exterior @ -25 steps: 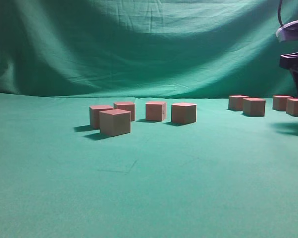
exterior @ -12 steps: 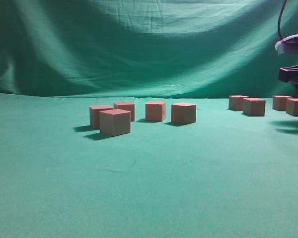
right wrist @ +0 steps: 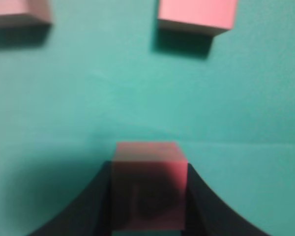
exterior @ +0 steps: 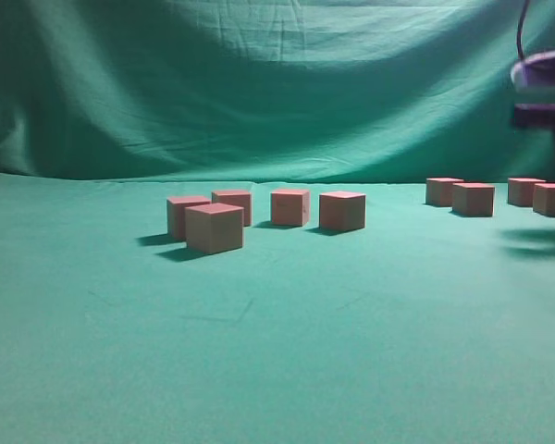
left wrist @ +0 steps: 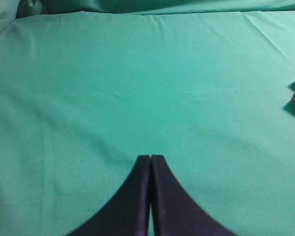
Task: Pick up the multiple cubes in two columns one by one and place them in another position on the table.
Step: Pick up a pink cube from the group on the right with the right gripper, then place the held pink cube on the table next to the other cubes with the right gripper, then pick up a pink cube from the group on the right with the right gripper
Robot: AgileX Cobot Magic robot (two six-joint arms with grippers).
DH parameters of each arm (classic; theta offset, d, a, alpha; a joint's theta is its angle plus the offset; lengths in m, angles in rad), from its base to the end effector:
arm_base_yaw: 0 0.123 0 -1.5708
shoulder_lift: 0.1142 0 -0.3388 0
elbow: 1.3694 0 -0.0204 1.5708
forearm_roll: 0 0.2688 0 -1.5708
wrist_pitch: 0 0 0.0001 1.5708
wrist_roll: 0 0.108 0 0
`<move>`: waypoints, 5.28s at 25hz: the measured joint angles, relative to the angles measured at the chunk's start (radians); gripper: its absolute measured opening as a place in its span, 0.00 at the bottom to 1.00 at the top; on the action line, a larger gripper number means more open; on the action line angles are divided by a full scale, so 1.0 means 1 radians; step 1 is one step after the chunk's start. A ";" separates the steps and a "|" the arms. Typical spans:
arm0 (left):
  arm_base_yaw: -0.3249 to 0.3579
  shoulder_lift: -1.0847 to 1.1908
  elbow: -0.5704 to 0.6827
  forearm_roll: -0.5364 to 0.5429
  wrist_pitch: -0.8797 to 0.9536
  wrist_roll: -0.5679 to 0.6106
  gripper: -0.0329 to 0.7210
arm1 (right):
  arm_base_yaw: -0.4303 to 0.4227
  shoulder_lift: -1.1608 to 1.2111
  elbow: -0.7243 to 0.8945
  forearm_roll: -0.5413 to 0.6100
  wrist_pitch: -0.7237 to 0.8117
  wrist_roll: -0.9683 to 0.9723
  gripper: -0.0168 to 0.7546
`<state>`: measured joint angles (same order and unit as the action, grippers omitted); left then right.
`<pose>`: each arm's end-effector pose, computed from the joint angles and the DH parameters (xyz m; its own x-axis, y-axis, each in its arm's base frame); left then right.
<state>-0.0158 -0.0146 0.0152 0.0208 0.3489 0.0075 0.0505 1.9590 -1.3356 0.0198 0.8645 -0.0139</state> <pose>0.0332 0.0002 0.1722 -0.2589 0.0311 -0.9654 0.0159 0.9995 0.0280 0.4222 0.0230 0.1937 -0.9842 -0.0508 -0.1694 -0.0541 0.9984 0.0147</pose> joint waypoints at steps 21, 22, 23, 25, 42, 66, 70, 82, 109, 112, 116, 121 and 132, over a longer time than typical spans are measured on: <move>0.000 0.000 0.000 0.000 0.000 0.000 0.04 | 0.640 -0.215 0.021 0.131 0.046 -0.332 0.36; 0.000 0.000 0.000 0.000 0.000 0.000 0.04 | 0.660 -0.202 0.021 0.131 0.034 -0.352 0.36; 0.000 0.000 0.000 0.000 0.000 0.000 0.04 | 0.674 -0.188 0.021 0.133 0.023 -0.368 0.36; 0.000 0.000 0.000 0.000 0.000 0.000 0.04 | 0.686 -0.161 0.021 0.133 0.013 -0.385 0.36; 0.000 0.000 0.000 0.000 0.000 0.000 0.04 | 0.686 0.059 -0.112 0.093 0.026 -0.392 0.36; 0.000 0.000 0.000 0.000 0.000 0.000 0.04 | 0.686 0.091 -0.127 -0.014 0.018 -0.314 0.36; 0.000 0.000 0.000 0.000 0.000 0.000 0.04 | 0.686 0.091 -0.127 -0.014 0.018 -0.314 0.36; 0.000 0.000 0.000 0.000 0.000 0.000 0.04 | 0.686 0.091 -0.127 -0.014 0.024 -0.314 0.44; 0.000 0.000 0.000 0.000 0.000 0.000 0.04 | 0.686 0.079 -0.510 -0.150 0.358 -0.216 0.86; 0.000 0.000 0.000 0.000 0.000 0.000 0.04 | 0.672 0.038 -0.516 -0.268 0.369 -0.117 0.86; 0.000 0.000 0.000 0.000 0.000 0.000 0.04 | 0.566 -0.028 -0.518 -0.289 0.371 -0.030 0.80; 0.000 0.000 0.000 0.000 0.000 0.000 0.04 | 0.365 -0.060 -0.512 -0.170 0.373 -0.007 0.80; 0.000 0.000 0.000 0.000 0.000 0.000 0.04 | 0.161 0.021 -0.400 -0.072 0.294 0.002 0.80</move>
<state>-0.0158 -0.0146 0.0152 0.0208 0.3489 0.0075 0.2119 1.9799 -1.7359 -0.0519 1.1583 -0.0123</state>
